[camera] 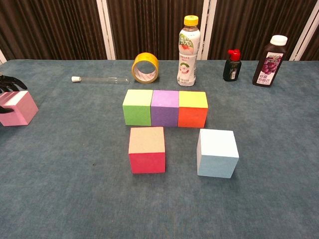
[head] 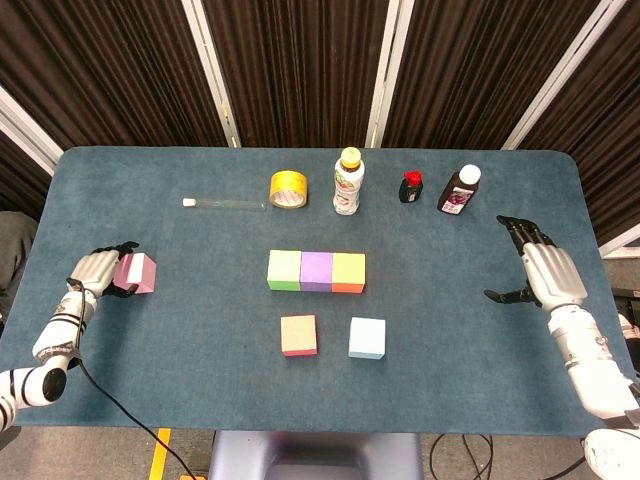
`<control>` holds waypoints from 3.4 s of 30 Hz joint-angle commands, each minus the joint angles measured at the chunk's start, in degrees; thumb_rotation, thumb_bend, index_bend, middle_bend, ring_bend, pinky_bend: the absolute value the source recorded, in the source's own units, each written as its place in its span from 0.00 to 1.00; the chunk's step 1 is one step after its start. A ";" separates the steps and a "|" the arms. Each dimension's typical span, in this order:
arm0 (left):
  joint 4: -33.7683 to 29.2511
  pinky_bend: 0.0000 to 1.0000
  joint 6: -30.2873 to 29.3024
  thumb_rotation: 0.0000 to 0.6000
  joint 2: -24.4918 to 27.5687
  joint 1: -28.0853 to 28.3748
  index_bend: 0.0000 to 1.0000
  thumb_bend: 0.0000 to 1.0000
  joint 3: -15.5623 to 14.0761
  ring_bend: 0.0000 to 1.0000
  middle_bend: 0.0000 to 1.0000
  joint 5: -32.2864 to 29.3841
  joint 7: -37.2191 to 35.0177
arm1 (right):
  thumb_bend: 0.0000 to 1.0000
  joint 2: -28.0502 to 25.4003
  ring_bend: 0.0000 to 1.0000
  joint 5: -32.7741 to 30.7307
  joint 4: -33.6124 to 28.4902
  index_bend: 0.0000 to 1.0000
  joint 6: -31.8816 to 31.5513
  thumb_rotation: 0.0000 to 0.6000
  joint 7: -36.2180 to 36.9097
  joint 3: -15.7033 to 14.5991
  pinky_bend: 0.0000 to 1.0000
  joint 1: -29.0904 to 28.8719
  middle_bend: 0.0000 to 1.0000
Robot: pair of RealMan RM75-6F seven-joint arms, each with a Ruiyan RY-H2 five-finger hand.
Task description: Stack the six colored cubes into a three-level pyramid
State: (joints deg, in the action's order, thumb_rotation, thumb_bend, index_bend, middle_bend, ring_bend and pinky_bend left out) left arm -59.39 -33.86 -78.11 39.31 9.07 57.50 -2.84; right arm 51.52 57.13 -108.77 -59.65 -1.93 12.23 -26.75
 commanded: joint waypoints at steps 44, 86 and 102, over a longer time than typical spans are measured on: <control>-33.56 0.48 -23.67 1.00 -5.21 39.44 0.16 0.33 5.72 0.45 0.43 -52.75 45.38 | 0.20 -1.71 0.10 5.29 3.96 0.16 -0.74 1.00 10.93 -1.50 0.26 6.56 0.17; -32.79 0.14 -24.23 1.00 -8.32 39.10 0.00 0.32 9.90 0.00 0.00 -55.91 55.50 | 0.20 -0.41 0.10 7.79 10.57 0.14 2.98 1.00 18.65 -1.03 0.26 7.00 0.17; -29.15 0.13 -17.59 1.00 -8.16 39.38 0.07 0.32 7.07 0.03 0.08 -51.62 52.17 | 0.20 -0.31 0.10 6.67 10.34 0.14 3.04 1.00 18.30 -0.77 0.26 7.14 0.17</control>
State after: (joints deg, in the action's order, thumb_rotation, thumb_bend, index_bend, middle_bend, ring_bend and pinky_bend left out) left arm -88.94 -51.58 -86.04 78.53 16.29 5.51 49.64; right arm 51.17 63.84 -98.46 -56.63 16.41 11.45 -19.58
